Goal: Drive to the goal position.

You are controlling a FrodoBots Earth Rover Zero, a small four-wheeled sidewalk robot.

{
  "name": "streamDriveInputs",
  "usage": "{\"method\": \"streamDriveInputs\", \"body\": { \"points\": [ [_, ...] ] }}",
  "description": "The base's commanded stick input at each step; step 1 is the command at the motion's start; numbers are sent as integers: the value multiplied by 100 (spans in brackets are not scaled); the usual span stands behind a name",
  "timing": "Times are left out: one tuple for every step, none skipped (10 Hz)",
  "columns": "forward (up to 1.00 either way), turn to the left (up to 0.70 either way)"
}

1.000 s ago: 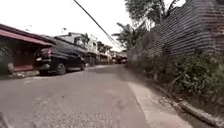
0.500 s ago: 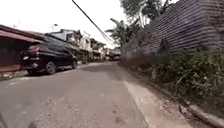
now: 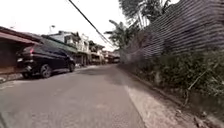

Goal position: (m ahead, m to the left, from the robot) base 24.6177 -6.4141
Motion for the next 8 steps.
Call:
{"method": "streamDriveInputs", "body": {
  "points": [
    [70,0],
    [70,0],
    [70,0],
    [70,0],
    [70,0],
    [70,0],
    [70,0],
    [70,0]
  ]
}}
